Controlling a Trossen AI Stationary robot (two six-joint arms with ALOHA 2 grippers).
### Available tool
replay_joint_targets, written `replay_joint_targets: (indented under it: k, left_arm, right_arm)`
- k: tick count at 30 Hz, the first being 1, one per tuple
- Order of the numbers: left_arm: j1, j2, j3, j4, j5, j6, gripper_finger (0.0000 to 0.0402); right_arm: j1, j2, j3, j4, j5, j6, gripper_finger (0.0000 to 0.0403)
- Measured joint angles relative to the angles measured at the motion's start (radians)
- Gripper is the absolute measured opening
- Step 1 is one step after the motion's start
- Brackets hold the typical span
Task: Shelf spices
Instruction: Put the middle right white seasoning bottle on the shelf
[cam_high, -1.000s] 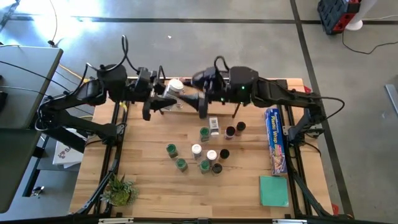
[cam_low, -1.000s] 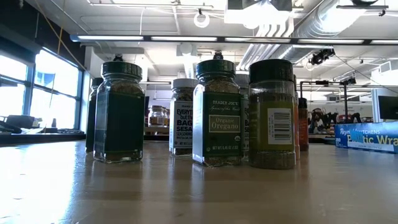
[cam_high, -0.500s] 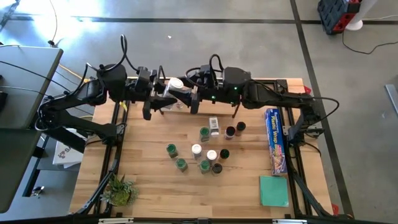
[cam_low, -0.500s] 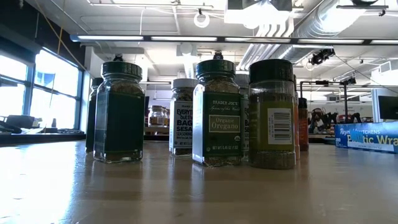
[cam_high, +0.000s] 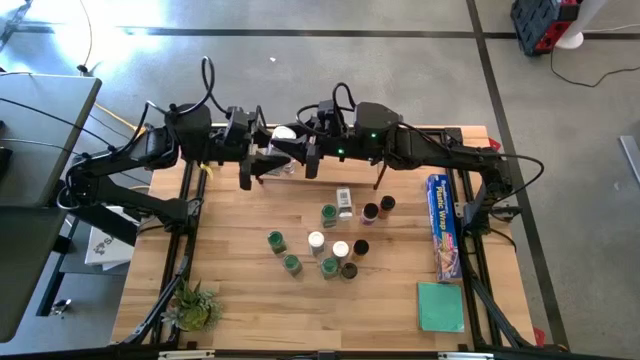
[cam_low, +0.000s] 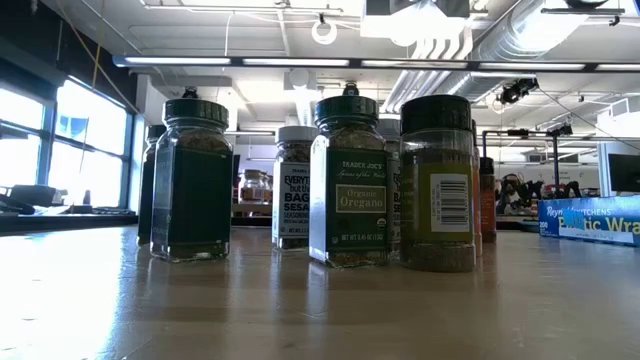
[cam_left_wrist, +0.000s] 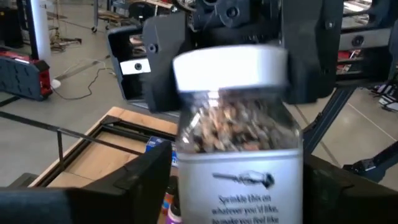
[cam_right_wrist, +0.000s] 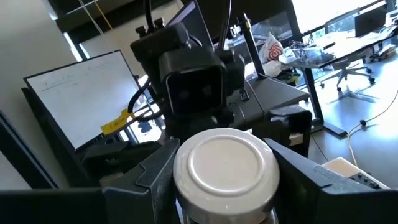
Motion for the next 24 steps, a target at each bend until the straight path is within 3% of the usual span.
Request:
replay_joint_targets:
  k: [8, 15, 24]
  left_arm:
    - [0.034, -0.094, 0.000, -0.151, -0.027, 0.000, 0.0291]
    - [0.044, -0.222, 0.000, -0.322, -0.196, 0.000, 0.0293]
    - [0.044, -0.287, 0.000, -0.335, -0.432, 0.026, 0.0294]
  right_arm:
    - [-0.065, -0.011, 0.125, -0.150, 0.002, -0.043, 0.0191]
    - [-0.209, -0.011, 0.184, -0.354, -0.049, -0.111, 0.0191]
    - [-0.454, 0.042, 0.052, -0.345, -0.381, -0.357, 0.0191]
